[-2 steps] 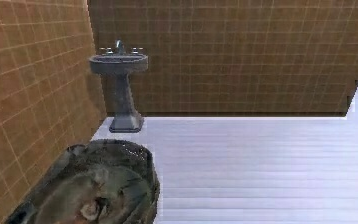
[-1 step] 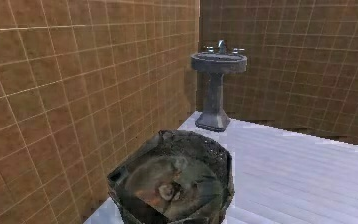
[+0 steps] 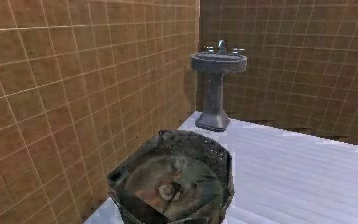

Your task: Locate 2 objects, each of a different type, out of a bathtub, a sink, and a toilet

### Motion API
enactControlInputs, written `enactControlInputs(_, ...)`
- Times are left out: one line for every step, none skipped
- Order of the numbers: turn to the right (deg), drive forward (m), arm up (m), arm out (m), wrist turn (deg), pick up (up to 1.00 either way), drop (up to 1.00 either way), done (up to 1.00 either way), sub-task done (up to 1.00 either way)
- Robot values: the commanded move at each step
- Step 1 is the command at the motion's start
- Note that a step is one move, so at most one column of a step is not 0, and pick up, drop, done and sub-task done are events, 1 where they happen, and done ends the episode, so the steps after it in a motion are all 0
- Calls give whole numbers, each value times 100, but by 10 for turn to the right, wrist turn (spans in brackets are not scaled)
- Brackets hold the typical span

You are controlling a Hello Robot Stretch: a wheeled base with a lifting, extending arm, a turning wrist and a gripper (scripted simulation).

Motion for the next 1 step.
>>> enactControlInputs(450, 0, 0, 0, 0, 0, 0, 0, 0)
